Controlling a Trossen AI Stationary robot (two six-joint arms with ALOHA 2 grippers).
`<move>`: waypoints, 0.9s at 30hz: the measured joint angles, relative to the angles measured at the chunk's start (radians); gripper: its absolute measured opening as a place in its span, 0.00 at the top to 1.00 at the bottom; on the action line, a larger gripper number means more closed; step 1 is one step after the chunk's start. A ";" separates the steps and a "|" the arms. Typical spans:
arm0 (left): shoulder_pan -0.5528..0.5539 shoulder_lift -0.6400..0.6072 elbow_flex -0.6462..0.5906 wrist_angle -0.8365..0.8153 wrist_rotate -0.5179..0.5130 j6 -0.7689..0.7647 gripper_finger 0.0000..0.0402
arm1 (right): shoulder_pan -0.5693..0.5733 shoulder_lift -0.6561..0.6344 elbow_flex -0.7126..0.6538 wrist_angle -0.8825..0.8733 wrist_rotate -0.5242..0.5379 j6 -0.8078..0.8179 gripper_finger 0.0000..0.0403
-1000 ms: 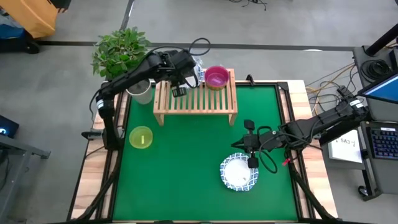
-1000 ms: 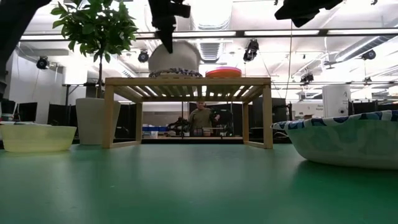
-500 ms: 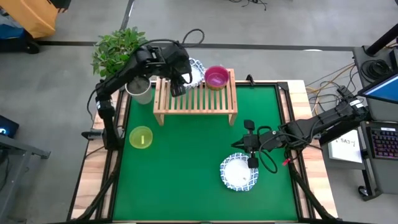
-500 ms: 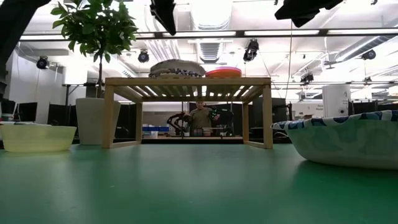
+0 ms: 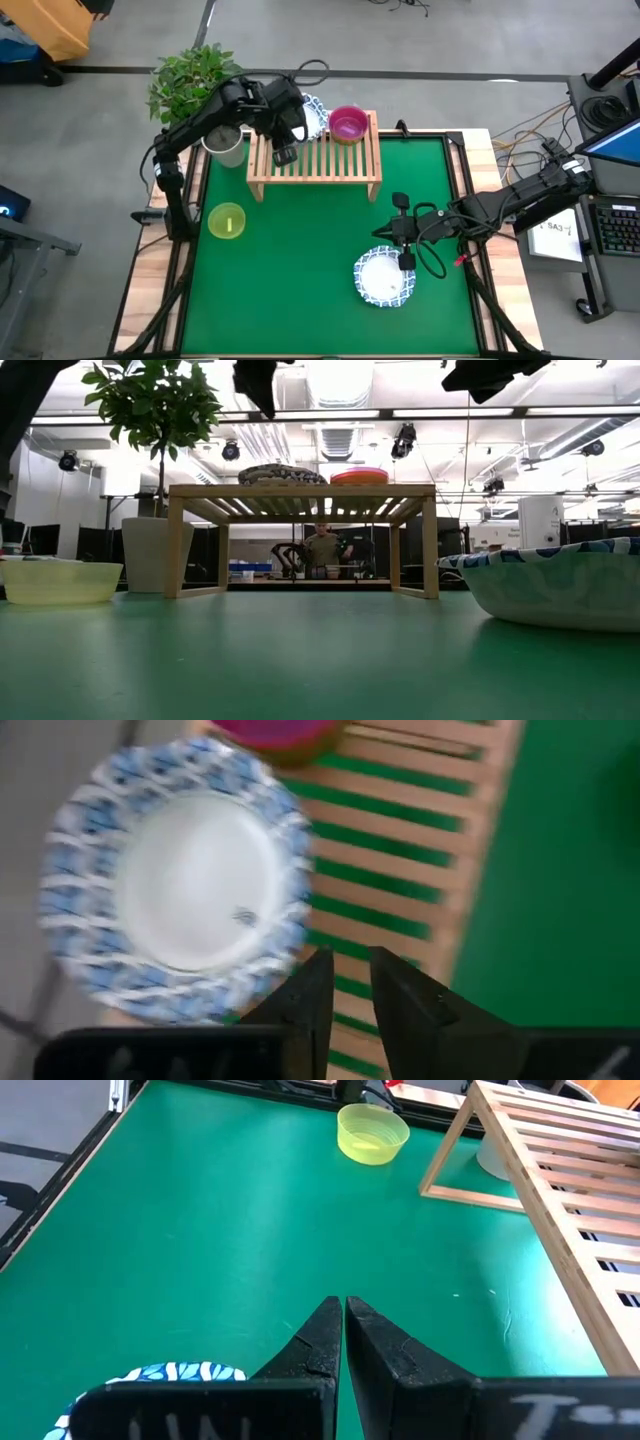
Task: Place and stack bowls onto a shelf
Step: Stack the yellow bowl on top of the purple bowl on the shelf
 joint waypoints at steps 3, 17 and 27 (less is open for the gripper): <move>-0.027 -0.032 -0.040 0.006 0.106 -0.081 0.89 | 0.000 0.000 0.000 0.000 0.000 0.000 0.98; -0.356 -0.398 -0.820 0.105 0.119 -0.545 0.90 | 0.000 0.000 -0.001 0.000 0.000 -0.004 0.98; -0.518 -0.571 -1.292 0.215 0.116 -1.030 0.77 | 0.000 0.000 -0.001 0.022 0.000 -0.009 0.98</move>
